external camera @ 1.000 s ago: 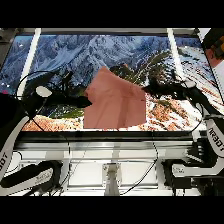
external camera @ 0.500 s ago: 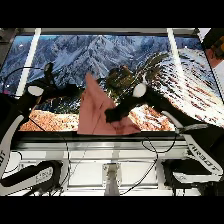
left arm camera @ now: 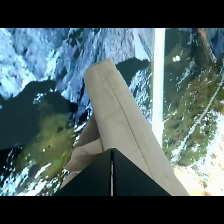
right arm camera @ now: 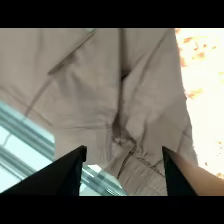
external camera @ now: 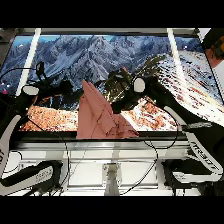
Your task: Fold the clothes and pants, and hang the long-sleeved shirts on hangers.
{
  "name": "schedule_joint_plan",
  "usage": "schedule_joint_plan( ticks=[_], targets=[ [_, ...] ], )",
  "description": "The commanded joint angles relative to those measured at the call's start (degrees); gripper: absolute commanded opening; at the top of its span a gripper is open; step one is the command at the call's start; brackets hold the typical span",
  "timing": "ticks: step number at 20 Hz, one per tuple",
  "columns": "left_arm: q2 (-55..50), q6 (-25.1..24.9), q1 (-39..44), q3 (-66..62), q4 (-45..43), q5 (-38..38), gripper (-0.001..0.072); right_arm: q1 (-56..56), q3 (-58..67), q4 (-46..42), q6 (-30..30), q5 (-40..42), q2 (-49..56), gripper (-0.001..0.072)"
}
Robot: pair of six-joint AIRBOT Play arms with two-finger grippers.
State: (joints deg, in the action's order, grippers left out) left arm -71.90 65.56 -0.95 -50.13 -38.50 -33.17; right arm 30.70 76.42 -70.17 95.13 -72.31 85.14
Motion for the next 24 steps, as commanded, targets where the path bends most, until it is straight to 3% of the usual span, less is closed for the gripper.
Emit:
schedule_joint_plan(
  ticks=[1, 4, 5, 6, 7, 8, 16, 24],
  targets=[
    [0.0, 0.1, -0.1, 0.0, 0.0, -1.4, 0.0012, -3.3, -0.1, 1.8, 2.8, 0.9, 0.2, 0.0288],
    [0.0, 0.0, -0.1, 0.0, 0.0, -2.7, 0.0013, -6.5, -2.5, 19.1, -3.2, -1.9, 1.7, 0.0291],
    [0.0, 0.0, -0.1, 0.0, 0.0, -2.7, 0.0013, -6.8, -3.1, 20.9, -4.0, -3.5, 2.4, 0.0291],
    [0.0, 0.0, -0.1, 0.0, 0.0, -2.7, 0.0012, -6.8, -3.5, 20.4, -4.2, -5.2, 3.0, 0.0301],
    [0.0, 0.0, -0.1, 0.0, 0.0, -2.7, 0.0012, -6.7, -4.2, 20.2, -4.8, -7.0, 3.7, 0.0377],
    [0.0, 0.0, -0.1, 0.0, 0.0, -2.7, 0.0013, -6.7, -5.2, 20.8, -5.4, -8.3, 4.2, 0.0397],
    [0.0, 0.0, -0.1, 0.0, 0.0, -2.7, 0.0013, -6.3, -8.0, 28.8, -12.4, -9.3, 7.9, 0.0398],
    [0.0, 0.0, -0.1, 0.0, 0.0, -2.7, 0.0013, -4.9, -8.0, 25.9, -13.6, -4.3, 12.2, 0.0397]
  ],
)
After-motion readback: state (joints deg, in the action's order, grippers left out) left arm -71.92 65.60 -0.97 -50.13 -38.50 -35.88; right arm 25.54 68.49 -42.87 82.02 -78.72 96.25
